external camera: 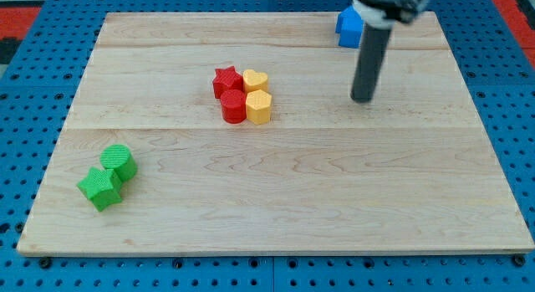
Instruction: Point your arm to the right of the blue cube
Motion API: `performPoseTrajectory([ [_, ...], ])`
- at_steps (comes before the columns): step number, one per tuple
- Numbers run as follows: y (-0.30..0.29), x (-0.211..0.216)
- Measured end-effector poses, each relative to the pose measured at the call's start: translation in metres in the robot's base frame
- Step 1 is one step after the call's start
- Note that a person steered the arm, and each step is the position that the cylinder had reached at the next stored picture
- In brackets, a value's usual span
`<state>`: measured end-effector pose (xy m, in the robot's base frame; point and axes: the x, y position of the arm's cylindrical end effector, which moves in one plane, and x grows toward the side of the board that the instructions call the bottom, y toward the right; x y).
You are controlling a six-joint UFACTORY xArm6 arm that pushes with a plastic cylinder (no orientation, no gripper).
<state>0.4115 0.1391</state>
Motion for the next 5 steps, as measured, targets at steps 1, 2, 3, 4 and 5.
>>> performPoseTrajectory([
  [1, -0.003, -0.002],
  [2, 0.001, 0.026],
  [3, -0.052, 0.046],
  [4, -0.062, 0.033],
  [5, -0.058, 0.024],
])
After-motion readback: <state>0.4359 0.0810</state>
